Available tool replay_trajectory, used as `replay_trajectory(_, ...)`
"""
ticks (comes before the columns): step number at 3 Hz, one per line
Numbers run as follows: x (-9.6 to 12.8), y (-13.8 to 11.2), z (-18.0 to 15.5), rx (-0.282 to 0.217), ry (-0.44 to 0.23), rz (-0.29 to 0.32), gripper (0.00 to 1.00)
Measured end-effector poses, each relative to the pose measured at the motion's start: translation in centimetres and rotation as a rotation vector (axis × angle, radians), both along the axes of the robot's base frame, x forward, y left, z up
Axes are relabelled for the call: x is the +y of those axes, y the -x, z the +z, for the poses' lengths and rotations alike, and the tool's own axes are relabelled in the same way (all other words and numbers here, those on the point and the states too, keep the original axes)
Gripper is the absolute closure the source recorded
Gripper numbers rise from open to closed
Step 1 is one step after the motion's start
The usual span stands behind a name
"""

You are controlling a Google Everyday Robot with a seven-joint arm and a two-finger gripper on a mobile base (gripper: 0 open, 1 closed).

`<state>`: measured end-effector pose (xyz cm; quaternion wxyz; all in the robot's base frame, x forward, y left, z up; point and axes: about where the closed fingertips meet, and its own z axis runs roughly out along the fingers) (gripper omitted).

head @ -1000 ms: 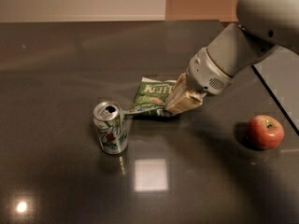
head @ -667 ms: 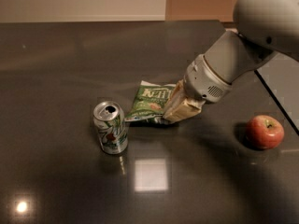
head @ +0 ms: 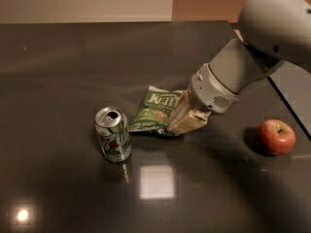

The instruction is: Move green jalapeno chip bag near 7up can

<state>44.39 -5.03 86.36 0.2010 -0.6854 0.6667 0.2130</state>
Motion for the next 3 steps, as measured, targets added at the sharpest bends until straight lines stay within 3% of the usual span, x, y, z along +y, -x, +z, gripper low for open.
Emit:
replay_trajectory(1, 0.13, 0.07, 0.07, -0.002, 0.001, 0.002, 0.12)
replay_trajectory(2, 0.24, 0.13, 0.13, -0.004, 0.002, 0.004, 0.00)
replay_trajectory(3, 0.24, 0.13, 0.13, -0.004, 0.002, 0.004, 0.00)
